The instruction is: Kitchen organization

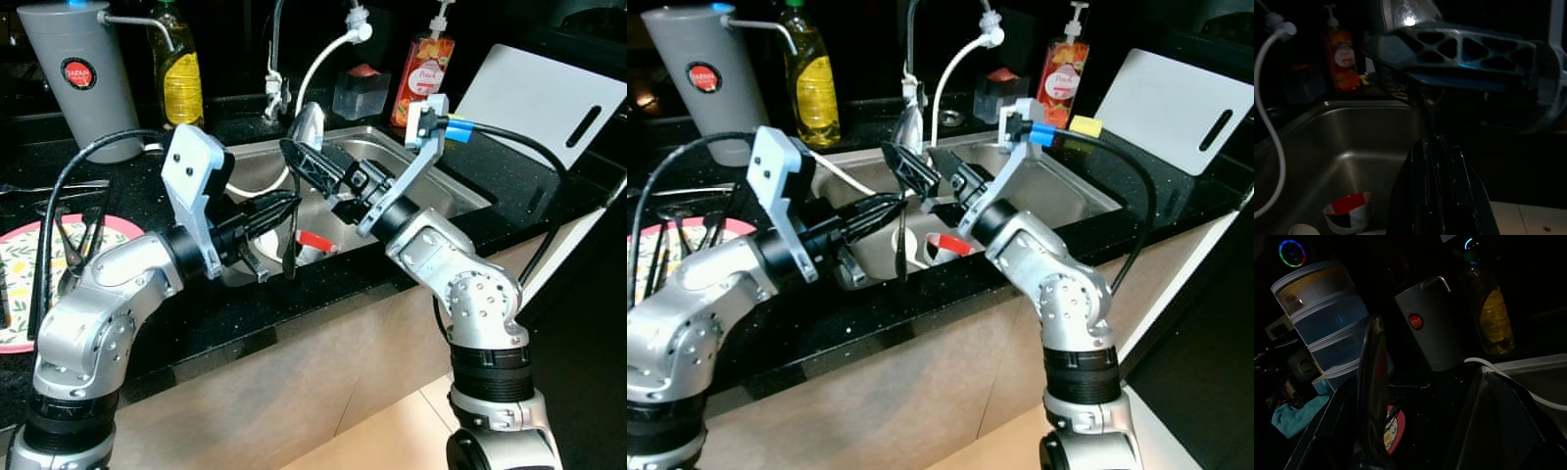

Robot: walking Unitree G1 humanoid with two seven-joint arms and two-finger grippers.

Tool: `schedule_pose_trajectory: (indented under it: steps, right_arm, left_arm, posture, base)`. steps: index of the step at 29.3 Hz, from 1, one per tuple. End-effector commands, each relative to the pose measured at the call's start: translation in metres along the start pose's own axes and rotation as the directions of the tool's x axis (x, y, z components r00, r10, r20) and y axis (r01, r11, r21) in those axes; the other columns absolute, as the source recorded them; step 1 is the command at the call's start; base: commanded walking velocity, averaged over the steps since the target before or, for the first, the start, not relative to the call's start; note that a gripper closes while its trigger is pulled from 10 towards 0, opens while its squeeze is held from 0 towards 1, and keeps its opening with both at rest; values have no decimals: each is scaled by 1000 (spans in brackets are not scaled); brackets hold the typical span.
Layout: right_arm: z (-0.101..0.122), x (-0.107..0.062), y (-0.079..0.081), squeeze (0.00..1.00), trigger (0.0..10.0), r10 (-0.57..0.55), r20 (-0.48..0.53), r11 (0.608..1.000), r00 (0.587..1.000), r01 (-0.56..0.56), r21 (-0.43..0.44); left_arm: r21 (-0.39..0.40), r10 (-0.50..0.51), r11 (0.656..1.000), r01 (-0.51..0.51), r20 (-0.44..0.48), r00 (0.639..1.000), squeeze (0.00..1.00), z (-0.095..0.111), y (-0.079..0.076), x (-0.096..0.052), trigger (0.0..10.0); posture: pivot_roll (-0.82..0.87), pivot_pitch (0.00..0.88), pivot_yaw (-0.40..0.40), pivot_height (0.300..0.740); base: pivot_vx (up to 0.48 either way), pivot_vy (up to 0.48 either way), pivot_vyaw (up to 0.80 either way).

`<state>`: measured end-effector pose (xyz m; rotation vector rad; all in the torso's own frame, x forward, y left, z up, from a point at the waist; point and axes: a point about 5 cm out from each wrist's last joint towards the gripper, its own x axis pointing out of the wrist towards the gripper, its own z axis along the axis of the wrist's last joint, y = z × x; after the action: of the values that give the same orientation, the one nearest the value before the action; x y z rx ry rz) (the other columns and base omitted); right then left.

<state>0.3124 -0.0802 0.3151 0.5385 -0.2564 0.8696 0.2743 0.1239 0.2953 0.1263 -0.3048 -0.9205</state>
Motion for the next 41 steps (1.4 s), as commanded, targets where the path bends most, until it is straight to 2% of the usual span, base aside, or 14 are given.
schedule_pose_trajectory:
  steps: [1,2,3,4,6,7,8,24,25,31,32,38,39,41]
  right_arm:
    - [0,0,0,0,5882,-2,6,1000,1000,2,-6]
    - [0,0,0,0,4392,-1,7,1000,1000,1,-6]
    - [0,0,0,0,3843,-1,8,1000,1000,1,-6]
    - [0,0,0,0,3843,-1,8,1000,1000,1,-6]
    - [-1,-1,-1,0,706,-1,9,1000,1000,1,-4]
    - [-1,-1,-1,0,706,-1,9,1000,1000,1,-4]
    - [-1,-1,-1,0,0,-1,10,1000,1000,1,-4]
    - [0,-1,-1,0,0,1,19,1000,1000,-1,5]
    - [0,-1,0,0,10000,8,17,1000,1000,-8,0]
    - [0,-1,1,0,10000,14,16,1000,1000,-14,-3]
    - [0,-1,1,0,10000,11,17,1000,1000,-11,-3]
    - [1,-1,-2,0,10000,-8,18,1000,1000,8,-9]
    - [1,-1,-4,0,10000,-20,20,1000,1000,20,-10]
    - [1,-2,-8,0,10000,-48,26,999,999,48,-14]
  left_arm:
    - [24,-25,999,25,-4,1000,0,1,-4,-1,10000]
    - [24,-27,999,27,-3,1000,0,1,-4,-1,10000]
    - [24,-29,999,29,-2,1000,0,1,-4,-1,10000]
    - [24,-29,999,29,-2,1000,0,1,-4,-1,10000]
    - [23,-30,999,30,0,1000,0,2,-4,-1,10000]
    - [23,-30,999,30,0,1000,0,2,-4,-1,10000]
    - [23,-31,999,31,2,1000,0,2,-4,-1,10000]
    - [42,0,999,0,-9,1000,0,1,-2,0,10000]
    - [42,6,999,-5,-8,1000,0,1,-2,1,10000]
    - [35,23,999,-22,-3,1000,0,1,0,1,10000]
    - [24,44,999,-44,6,999,1000,1,3,2,10000]
    - [21,86,996,-86,29,996,1000,6,9,0,10000]
    - [19,97,995,-98,43,994,0,8,11,-2,10000]
    - [9,113,994,-113,63,992,0,12,14,-7,10000]
  posture:
    - [-81,71,-74,740]
    - [-81,71,-74,740]
    - [-81,72,-75,740]
    - [-81,72,-75,740]
    - [-81,72,-75,740]
    - [-81,72,-75,740]
    - [-80,73,-75,740]
    - [-83,76,-77,740]
    - [-82,77,-77,740]
    - [-83,77,-78,740]
    - [-84,77,-77,740]
    - [-85,78,-77,740]
    - [-84,79,-77,740]
    - [-82,83,-73,740]
  base:
    - [0,0,0]
    - [0,0,0]
    - [0,0,0]
    - [0,0,0]
    - [0,0,0]
    - [0,0,0]
    - [0,0,0]
    - [0,0,0]
    - [0,0,0]
    - [0,0,0]
    - [0,0,0]
    - [0,0,0]
    - [0,0,0]
    - [0,0,0]
